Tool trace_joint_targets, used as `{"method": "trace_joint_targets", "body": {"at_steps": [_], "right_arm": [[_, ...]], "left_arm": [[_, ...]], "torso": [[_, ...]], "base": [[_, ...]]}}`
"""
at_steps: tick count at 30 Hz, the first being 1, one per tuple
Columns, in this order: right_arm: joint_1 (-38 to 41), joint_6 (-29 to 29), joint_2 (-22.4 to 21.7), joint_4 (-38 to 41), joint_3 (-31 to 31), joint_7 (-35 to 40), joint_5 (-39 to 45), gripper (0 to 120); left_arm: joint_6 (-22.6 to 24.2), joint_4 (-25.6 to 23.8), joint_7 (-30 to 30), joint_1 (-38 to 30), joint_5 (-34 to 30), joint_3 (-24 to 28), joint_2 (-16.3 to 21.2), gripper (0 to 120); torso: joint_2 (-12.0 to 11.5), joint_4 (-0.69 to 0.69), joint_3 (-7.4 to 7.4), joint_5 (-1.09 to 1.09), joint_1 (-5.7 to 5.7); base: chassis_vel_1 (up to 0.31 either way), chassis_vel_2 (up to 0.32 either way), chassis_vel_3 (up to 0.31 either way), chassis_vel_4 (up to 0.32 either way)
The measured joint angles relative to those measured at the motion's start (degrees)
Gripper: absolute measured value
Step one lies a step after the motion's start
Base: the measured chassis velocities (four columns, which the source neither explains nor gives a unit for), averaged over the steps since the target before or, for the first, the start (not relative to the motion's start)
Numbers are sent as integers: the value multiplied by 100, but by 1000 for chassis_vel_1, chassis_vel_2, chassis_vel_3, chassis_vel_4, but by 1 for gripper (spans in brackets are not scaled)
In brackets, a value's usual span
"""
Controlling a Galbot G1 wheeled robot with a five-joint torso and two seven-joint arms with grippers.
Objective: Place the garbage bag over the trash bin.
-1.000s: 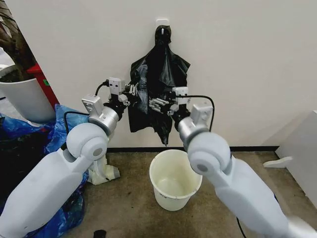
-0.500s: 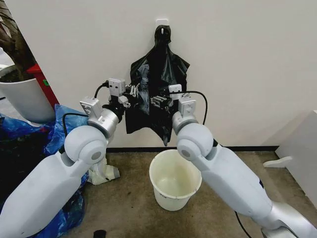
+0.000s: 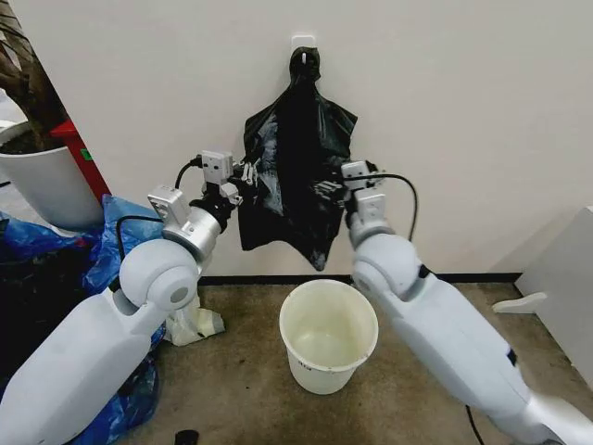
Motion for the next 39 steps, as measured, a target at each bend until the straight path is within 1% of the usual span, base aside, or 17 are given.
{"method": "trace_joint_targets", "body": {"at_steps": [5, 6, 12, 14, 19, 20, 24, 27, 28, 30, 35, 39], "right_arm": [[-262, 94, -186, 95, 472, -149, 77, 100], [-262, 94, -186, 95, 472, -149, 77, 100], [-915, 306, -542, 403, 1219, -334, 429, 100], [-998, 340, -568, 413, 1310, -368, 452, 100], [-1345, 440, -673, 423, 1759, -503, 587, 100], [-1430, 463, -703, 451, 1885, -528, 728, 100], [-1483, 535, -711, 549, 1999, -553, 1056, 100], [-1601, 788, -725, 824, 2049, -735, 1646, 100], [-1701, 966, -747, 1001, 2034, -938, 1817, 100], [-1758, 1056, -760, 1105, 2011, -1081, 1854, 100], [-1935, 1288, -880, 1797, 1792, -1731, 1851, 100], [-1947, 1297, -1002, 2084, 1693, -1767, 1797, 100]], "left_arm": [[-9, 26, 2, 47, 52, 11, -16, 0], [-9, 26, 2, 47, 52, 11, -16, 0], [-10, 65, -8, 116, 141, 12, -31, 0], [-10, 70, -12, 123, 149, 9, -30, 0], [-13, 79, -20, 174, 194, -13, 3, 0], [-14, 77, -21, 218, 217, -15, 20, 0], [-15, 67, -24, 277, 238, -15, 36, 0], [-15, 55, -24, 328, 244, -14, 52, 0], [-15, 51, -25, 341, 246, -4, 55, 0], [-15, 50, -25, 343, 247, 6, 55, 0], [-13, 76, -21, 293, 248, 103, 22, 0], [-1, 108, -19, 241, 248, 134, -2, 0]], "torso": [[0, 0, 0, 0, 0], [0, 0, 0, 0, 0], [0, 0, 0, 0, -1], [0, 0, 0, 0, -1], [0, -1, 0, 1, -1], [0, -1, 0, 1, -1], [0, 1, 0, 1, -1], [0, 0, 0, 0, -1], [0, 1, 0, 0, -1], [0, 0, 0, 0, -1], [0, 0, 0, -1, -1], [0, 0, 0, 0, -1]], "base": [[0, 0, 0, 0], [0, 0, 0, 0], [0, 0, 0, 0], [0, 0, 0, 0], [0, 0, 0, 0], [0, 0, 0, 0], [0, 0, 0, 0], [0, 0, 0, 0], [0, 0, 0, 0], [0, 0, 0, 0], [0, 0, 0, 0], [0, 0, 0, 0]]}}
